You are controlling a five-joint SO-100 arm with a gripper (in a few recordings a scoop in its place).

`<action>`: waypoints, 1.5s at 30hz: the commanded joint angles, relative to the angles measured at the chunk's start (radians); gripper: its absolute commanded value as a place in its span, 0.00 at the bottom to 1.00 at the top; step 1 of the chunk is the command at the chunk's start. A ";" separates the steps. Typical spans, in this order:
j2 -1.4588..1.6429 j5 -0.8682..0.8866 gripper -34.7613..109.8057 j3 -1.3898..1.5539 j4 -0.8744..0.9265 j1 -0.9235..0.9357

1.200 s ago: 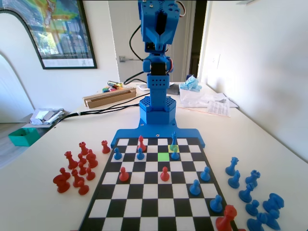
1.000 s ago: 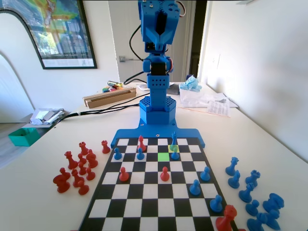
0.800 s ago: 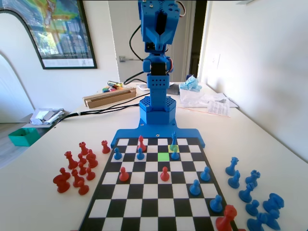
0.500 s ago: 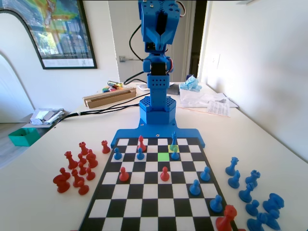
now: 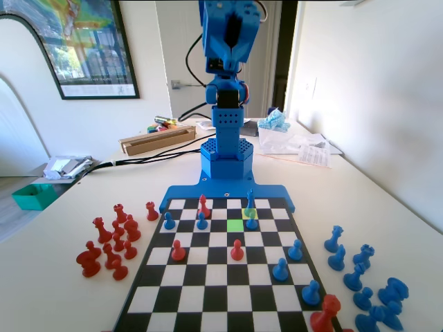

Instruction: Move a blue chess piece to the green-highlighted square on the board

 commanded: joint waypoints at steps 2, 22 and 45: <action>-0.132 -0.106 0.25 -0.137 0.008 -0.040; -0.704 -0.649 0.25 -0.144 -0.078 0.061; -1.114 -0.575 0.31 0.018 -0.342 -0.069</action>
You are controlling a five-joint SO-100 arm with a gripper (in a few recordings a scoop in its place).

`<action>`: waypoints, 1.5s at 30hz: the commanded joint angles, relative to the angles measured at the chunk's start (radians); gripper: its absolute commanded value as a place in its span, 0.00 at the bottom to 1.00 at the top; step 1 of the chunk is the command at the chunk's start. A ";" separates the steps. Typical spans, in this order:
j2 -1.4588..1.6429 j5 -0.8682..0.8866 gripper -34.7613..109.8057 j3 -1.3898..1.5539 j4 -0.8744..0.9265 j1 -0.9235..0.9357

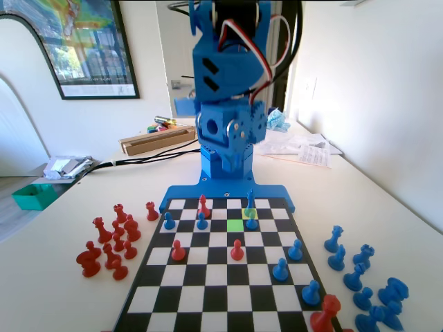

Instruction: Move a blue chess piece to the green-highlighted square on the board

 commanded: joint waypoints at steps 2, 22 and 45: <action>-0.029 0.041 0.31 -0.002 -0.038 -0.064; -0.075 0.215 0.32 0.179 -0.247 -0.227; -0.123 0.195 0.32 0.232 -0.356 -0.209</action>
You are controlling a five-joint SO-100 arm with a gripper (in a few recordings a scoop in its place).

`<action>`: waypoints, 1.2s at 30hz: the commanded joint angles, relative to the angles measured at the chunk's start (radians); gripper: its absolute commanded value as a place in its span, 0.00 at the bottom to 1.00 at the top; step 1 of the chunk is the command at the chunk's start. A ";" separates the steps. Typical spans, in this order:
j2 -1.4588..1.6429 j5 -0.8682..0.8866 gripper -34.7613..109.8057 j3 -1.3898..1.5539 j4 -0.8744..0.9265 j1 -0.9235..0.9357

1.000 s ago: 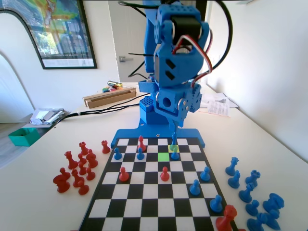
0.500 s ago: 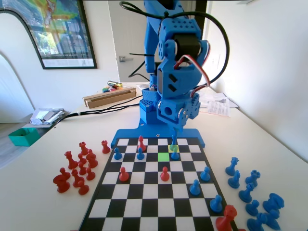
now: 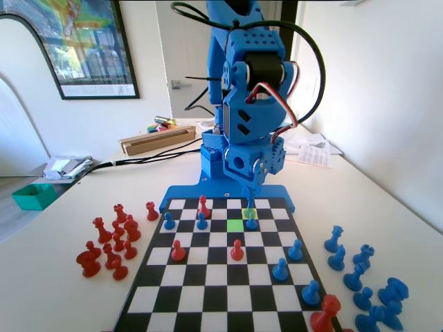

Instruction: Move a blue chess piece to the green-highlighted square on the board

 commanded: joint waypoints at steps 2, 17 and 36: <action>0.017 0.012 0.32 0.028 -0.018 -0.048; 0.026 0.014 0.32 0.011 0.008 -0.058; 0.026 0.000 0.33 0.083 -0.063 -0.055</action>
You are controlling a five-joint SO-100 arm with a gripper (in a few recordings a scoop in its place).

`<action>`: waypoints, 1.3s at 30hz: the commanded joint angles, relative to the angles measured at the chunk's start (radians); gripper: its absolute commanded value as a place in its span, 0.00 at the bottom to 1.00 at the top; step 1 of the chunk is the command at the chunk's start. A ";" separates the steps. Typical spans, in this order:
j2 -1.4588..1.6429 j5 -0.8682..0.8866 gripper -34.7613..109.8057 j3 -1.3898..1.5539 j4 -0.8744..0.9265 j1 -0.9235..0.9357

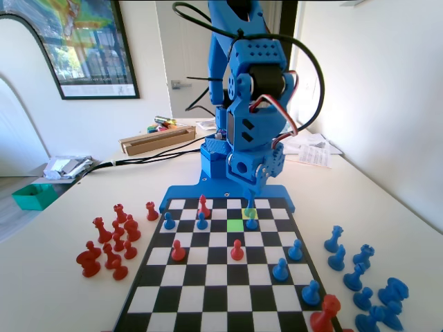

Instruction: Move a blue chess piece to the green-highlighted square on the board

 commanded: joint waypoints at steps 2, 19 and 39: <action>0.026 -0.006 0.33 0.009 -0.023 -0.014; 0.003 -0.020 0.32 0.028 -0.069 -0.009; 0.000 -0.043 0.25 0.020 -0.058 0.002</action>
